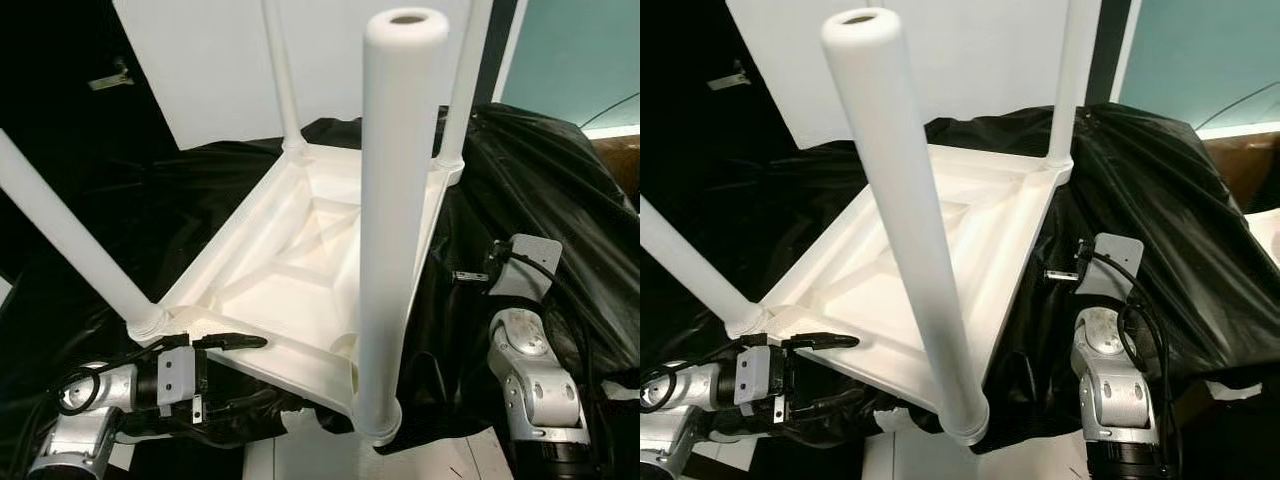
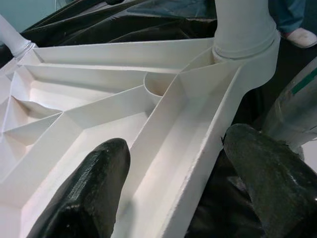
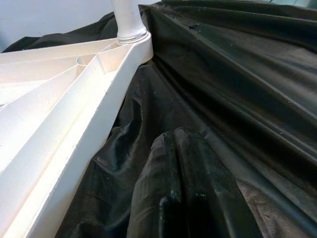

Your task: Building children table

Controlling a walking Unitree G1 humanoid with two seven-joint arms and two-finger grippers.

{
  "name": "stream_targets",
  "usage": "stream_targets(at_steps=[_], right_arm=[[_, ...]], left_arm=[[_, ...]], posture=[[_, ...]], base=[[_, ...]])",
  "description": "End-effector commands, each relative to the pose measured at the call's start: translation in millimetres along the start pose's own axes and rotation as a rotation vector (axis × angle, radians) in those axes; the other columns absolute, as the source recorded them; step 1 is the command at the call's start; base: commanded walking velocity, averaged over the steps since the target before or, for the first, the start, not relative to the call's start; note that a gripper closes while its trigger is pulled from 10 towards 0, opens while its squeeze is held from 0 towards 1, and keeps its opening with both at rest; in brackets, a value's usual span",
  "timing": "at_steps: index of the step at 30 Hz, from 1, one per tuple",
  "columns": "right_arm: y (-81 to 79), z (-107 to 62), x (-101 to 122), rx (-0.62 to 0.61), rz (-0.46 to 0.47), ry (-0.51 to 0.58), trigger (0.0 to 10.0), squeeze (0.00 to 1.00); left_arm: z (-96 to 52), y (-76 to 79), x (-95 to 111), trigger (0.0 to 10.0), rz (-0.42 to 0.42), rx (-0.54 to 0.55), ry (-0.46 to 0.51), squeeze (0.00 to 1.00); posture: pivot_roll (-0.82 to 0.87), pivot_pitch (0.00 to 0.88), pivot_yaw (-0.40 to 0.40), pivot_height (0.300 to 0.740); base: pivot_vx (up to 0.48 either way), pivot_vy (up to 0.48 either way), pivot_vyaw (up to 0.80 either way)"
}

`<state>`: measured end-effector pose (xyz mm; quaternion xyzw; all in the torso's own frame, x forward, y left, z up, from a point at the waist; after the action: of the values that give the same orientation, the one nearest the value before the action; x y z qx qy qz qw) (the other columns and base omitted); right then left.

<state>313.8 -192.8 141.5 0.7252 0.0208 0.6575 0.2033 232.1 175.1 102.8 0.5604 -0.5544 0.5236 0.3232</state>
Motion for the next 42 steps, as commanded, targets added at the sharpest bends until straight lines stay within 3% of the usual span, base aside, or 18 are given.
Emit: stream_targets(at_steps=[1,7,10,16,17,18,26,36,37,38,39,42], right_arm=[[-4.0,0.4,1.1,0.013,-0.002,0.001,10.0,0.00],[-2.5,1.5,3.3,0.010,-0.002,0.007,10.0,0.00],[-1.4,1.9,4.5,0.004,0.000,0.010,10.0,0.00],[-1.1,1.7,4.4,0.001,0.001,0.010,10.0,0.00],[-1.1,1.7,4.3,0.000,0.002,0.010,10.0,0.00],[-1.0,1.7,4.3,0.000,0.002,0.009,10.0,0.00],[-2.0,1.7,4.7,0.000,0.004,0.009,10.0,0.00],[-1.5,1.8,4.5,-0.006,0.008,0.008,10.0,0.00],[-1.3,2.1,4.7,-0.007,0.009,0.008,10.0,0.00],[-1.2,2.3,4.8,-0.008,0.010,0.008,10.0,0.00],[-0.9,2.4,4.8,-0.009,0.010,0.008,10.0,0.00],[-0.2,2.6,4.3,-0.010,0.011,0.007,10.0,0.00]], left_arm=[[-3.0,2.7,-7.9,10.0,0.021,-0.014,-0.054,0.00],[2.8,10.7,-20.0,10.0,0.021,-0.072,-0.114,0.00],[13.8,11.1,-27.9,10.0,-0.018,-0.081,-0.165,0.00],[23.2,8.1,-23.7,10.0,-0.047,-0.056,-0.114,0.00],[24.1,7.7,-21.7,2.4,-0.049,-0.059,-0.098,0.00],[24.6,7.4,-20.4,0.0,-0.052,-0.063,-0.088,0.00],[30.9,4.6,-15.6,0.0,-0.073,-0.073,-0.062,0.00],[42.7,-7.7,-17.8,0.0,-0.079,0.002,-0.100,0.00],[44.1,-12.5,-17.0,6.9,-0.075,0.034,-0.093,0.00],[44.8,-15.7,-16.1,6.9,-0.073,0.054,-0.087,0.00],[44.0,-16.8,-15.4,0.0,-0.072,0.059,-0.083,0.00],[42.1,-18.1,-14.7,0.0,-0.059,0.070,-0.087,0.00]], posture=[[0.04,0.000,0.071,0.740],[0.03,0.000,0.073,0.740],[0.03,0.000,0.076,0.740],[0.03,0.000,0.079,0.740],[0.03,0.000,0.079,0.740],[0.03,0.000,0.078,0.740],[0.03,0.000,0.080,0.740],[0.03,0.000,0.087,0.740],[0.03,0.000,0.086,0.740],[0.03,0.000,0.086,0.740],[0.03,0.000,0.085,0.740],[0.03,0.000,0.085,0.740]], base=[[0.000,0.000,0.00],[0.000,0.000,0.00],[0.000,0.000,0.00],[0.000,0.000,0.00],[0.000,0.000,0.00],[0.000,0.000,0.00],[0.000,0.000,0.00],[0.000,0.000,0.00],[0.000,0.000,0.00],[0.000,0.000,0.00],[0.000,0.000,0.00],[0.000,0.000,0.00]])
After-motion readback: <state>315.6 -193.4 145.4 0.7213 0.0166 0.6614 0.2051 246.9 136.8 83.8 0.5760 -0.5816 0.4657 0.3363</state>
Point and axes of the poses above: a point about 5 cm out from each wrist's last joint towards the gripper, its own z axis pointing out of the wrist towards the gripper, its own x axis along the axis of the wrist's last joint, y = z × x, the point moved 4 cm from there along z, pointing out of the wrist towards the gripper, and after that the axes turned 15 degrees about -z, right-handed, at the moved point
